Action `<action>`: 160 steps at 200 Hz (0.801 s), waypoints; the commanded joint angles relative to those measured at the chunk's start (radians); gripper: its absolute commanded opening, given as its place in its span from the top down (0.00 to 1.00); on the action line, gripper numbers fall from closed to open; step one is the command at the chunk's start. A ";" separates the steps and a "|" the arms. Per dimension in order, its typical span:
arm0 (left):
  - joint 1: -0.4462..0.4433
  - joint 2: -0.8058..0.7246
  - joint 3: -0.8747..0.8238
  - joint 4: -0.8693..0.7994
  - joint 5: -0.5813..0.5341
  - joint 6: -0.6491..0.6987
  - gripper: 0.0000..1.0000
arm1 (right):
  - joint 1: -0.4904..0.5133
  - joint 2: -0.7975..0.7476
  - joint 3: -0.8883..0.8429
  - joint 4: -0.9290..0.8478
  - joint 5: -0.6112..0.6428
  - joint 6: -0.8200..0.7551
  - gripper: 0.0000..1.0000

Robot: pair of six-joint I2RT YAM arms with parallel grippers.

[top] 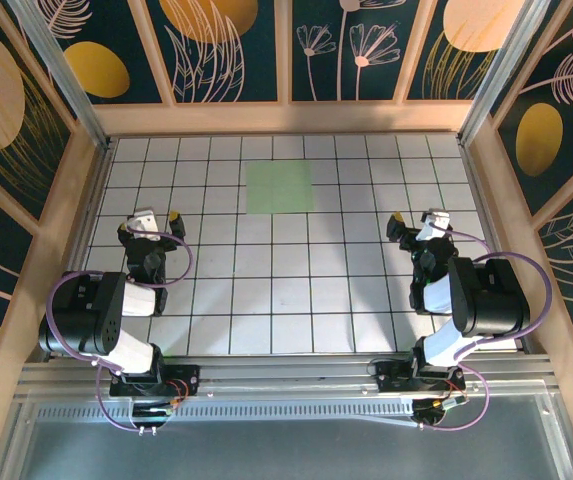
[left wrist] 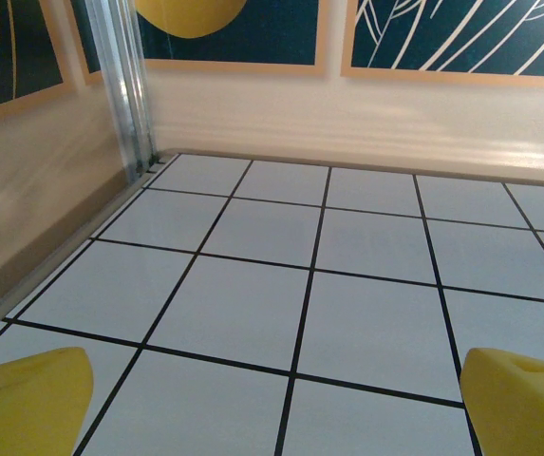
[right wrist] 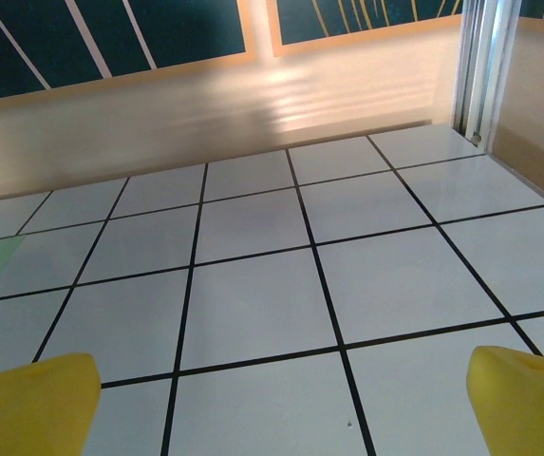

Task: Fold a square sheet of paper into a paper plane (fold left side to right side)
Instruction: Move the square sheet of paper to the center of the table.

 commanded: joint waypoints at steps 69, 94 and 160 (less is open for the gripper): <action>0.007 0.001 0.006 0.023 0.020 -0.016 0.01 | 0.014 -0.378 0.234 -0.804 0.109 0.237 0.01; 0.006 0.001 0.006 0.023 0.019 -0.017 0.01 | 0.022 -0.396 0.358 -1.043 0.017 0.299 0.01; 0.005 -0.106 0.098 -0.235 0.043 -0.016 0.01 | 0.112 -0.337 0.555 -1.323 -0.262 0.407 0.01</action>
